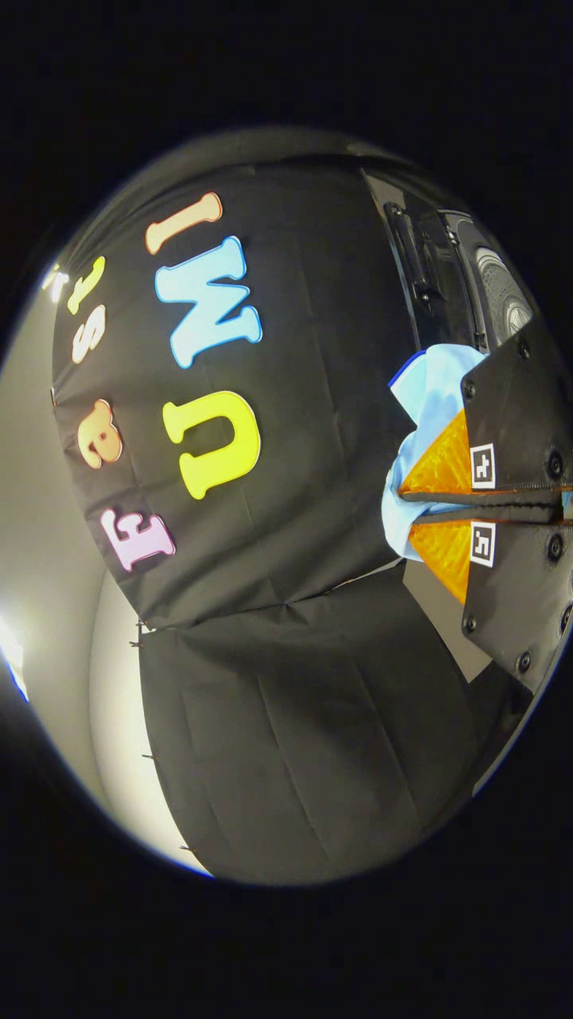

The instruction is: Put the clothes into the washing machine and then close the washing machine lid.

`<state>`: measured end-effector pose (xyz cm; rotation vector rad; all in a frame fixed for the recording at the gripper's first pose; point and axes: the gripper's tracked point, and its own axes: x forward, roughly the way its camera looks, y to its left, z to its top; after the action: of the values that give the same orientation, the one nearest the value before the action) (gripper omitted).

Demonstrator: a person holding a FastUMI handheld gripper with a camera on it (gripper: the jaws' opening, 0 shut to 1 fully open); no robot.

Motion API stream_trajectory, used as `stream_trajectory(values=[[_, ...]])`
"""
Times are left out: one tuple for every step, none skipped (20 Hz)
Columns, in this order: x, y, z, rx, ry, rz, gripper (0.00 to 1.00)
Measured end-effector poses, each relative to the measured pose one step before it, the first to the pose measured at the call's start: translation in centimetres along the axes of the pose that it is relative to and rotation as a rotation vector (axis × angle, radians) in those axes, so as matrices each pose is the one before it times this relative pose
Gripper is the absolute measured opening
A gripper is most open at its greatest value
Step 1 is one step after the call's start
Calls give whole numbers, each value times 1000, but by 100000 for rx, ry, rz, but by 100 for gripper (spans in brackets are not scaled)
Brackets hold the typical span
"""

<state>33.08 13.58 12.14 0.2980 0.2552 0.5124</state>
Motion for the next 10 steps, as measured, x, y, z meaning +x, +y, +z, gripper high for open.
stream_trajectory(values=[[-348, -740, 284, 313, -837, -1281, 1], [-521, -644, 250, 109, -447, -1040, 1], [-525, -681, 299, 154, -747, -1207, 1], [-502, -651, 173, 30, -493, -989, 1], [-460, -848, 279, -62, -406, -1202, 1], [-370, -844, 178, -6, -362, -1178, 1], [-303, -832, 213, 72, -290, -1176, 1], [-364, -890, 290, 247, -454, -1327, 1], [-361, -850, 253, 527, -431, -1183, 1], [-368, -726, 152, 739, -415, -1101, 1]])
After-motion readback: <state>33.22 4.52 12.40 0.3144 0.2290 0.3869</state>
